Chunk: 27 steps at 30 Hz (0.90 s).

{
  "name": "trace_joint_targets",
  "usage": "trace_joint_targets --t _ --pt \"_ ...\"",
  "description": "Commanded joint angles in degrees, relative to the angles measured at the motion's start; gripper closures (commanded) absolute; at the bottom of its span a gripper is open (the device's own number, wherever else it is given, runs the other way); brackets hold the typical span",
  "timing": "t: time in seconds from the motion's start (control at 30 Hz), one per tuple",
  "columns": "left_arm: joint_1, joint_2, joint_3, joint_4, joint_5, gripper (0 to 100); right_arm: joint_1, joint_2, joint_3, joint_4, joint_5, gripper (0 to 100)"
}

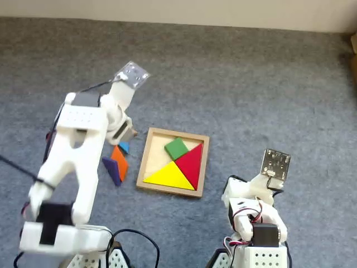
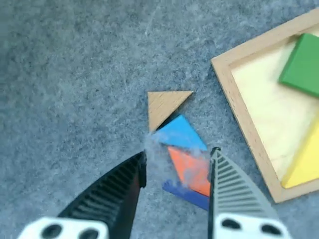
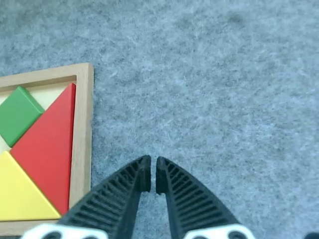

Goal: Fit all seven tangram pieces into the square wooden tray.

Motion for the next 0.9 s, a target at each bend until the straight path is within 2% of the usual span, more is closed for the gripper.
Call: trace_joint_targets --t 0.0,0.17,0.33,0.87 --pt "-0.57 9.1 -15.25 8.53 -6.86 79 0.66 -0.75 8.13 -0.04 -0.7 96.7" --pt "-0.57 18.24 -24.92 12.57 -12.22 79 0.66 -0.75 8.13 -0.04 -0.7 96.7" --pt "-0.57 25.36 -29.67 12.84 -15.65 79 0.66 -0.75 8.13 -0.04 -0.7 96.7" --pt "-0.57 43.74 -44.26 12.75 -15.74 79 0.66 -0.75 8.13 -0.31 -0.53 96.7"
